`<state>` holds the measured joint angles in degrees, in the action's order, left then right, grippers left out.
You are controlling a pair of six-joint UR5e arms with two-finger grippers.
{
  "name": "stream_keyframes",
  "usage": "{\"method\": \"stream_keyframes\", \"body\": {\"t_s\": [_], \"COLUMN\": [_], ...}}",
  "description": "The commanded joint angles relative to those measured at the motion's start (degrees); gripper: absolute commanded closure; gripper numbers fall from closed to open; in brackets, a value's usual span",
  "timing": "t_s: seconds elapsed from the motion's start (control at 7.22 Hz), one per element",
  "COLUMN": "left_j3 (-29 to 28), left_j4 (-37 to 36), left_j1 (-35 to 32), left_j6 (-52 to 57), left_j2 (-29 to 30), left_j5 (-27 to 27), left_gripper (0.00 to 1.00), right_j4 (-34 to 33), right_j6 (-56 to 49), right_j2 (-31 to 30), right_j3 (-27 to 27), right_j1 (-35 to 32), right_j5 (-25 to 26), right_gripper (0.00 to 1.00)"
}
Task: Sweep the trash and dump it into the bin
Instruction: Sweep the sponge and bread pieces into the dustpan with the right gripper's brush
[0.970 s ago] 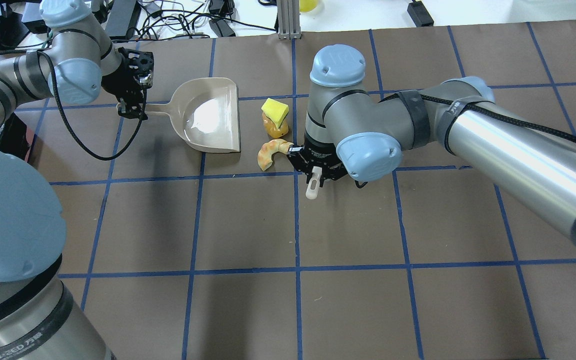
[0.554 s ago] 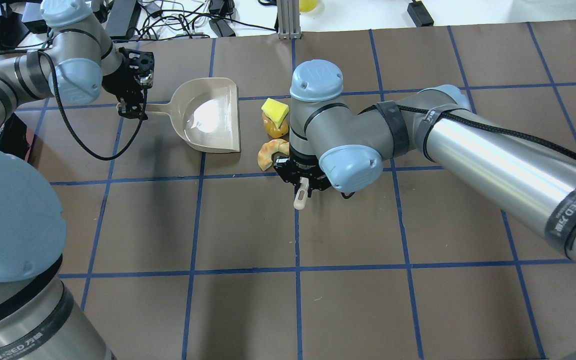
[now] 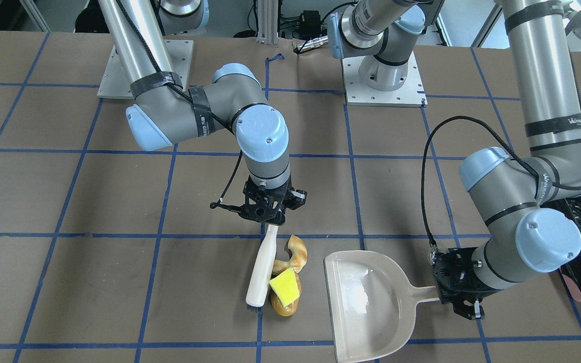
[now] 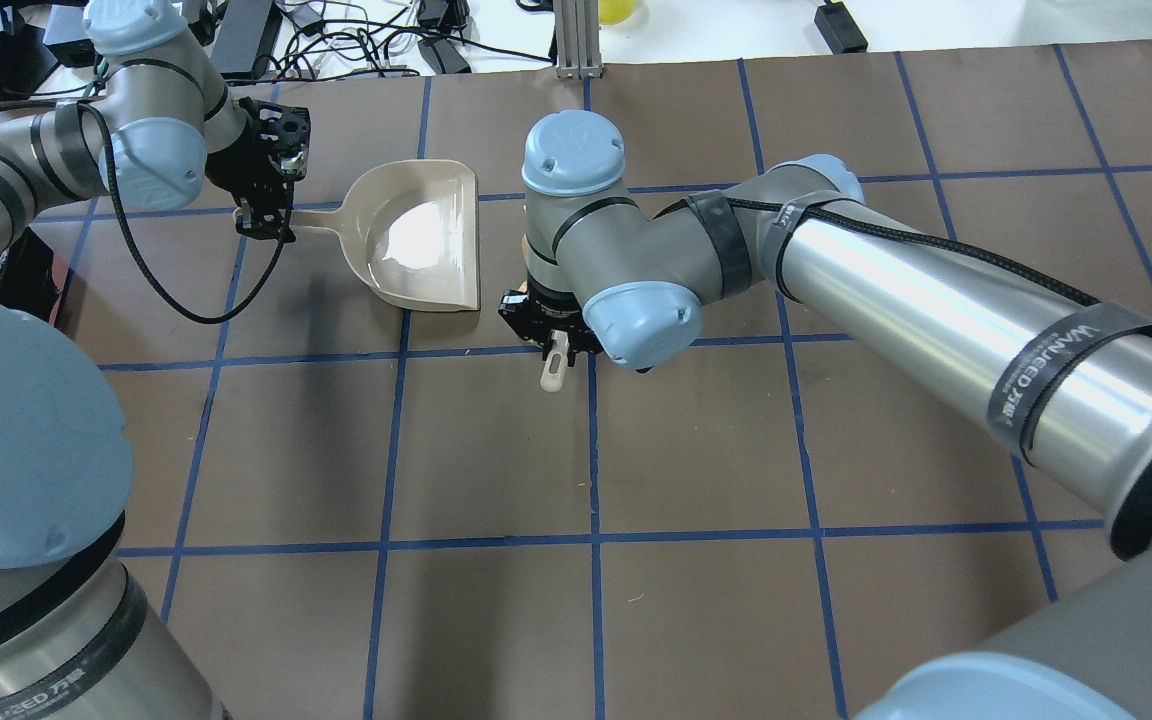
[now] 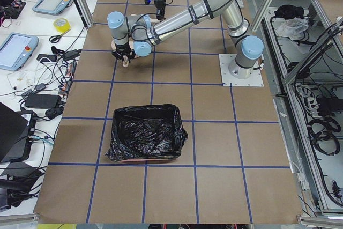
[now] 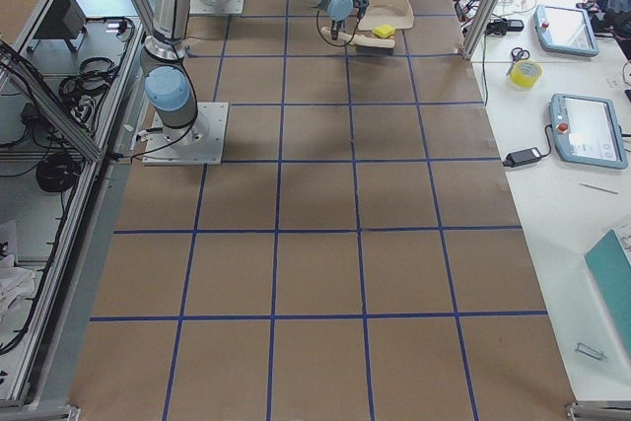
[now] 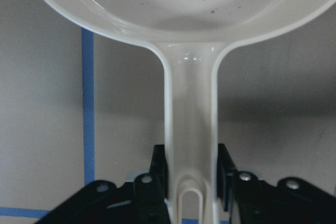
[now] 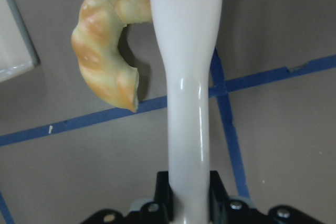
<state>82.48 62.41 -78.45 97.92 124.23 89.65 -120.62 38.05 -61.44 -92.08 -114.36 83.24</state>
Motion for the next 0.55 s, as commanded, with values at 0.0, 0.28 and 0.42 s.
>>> {"method": "stream_keyframes", "body": {"t_s": [0.0,0.28,0.42], "left_j3": [-0.04,-0.21,-0.21], "left_j4": [-0.36,-0.36,-0.45], "left_j1": [-0.13,-0.13,-0.13], "left_j6": [0.87,0.78,0.87], "left_j2": [0.05,0.14,0.14], "left_j5": [0.7,0.7,0.7], "left_gripper": [0.95,0.95,0.95], "right_j4": [-0.23,-0.14,-0.23], "right_j6": [1.59,3.0,3.17], "right_j2": [3.6,7.81,9.57], "right_j3": [4.95,11.28,13.92], "right_j1": [-2.26,-5.24,-7.09], "right_j5": [-0.1,-0.01,-0.01], "right_gripper": [1.0,1.0,1.0]}}
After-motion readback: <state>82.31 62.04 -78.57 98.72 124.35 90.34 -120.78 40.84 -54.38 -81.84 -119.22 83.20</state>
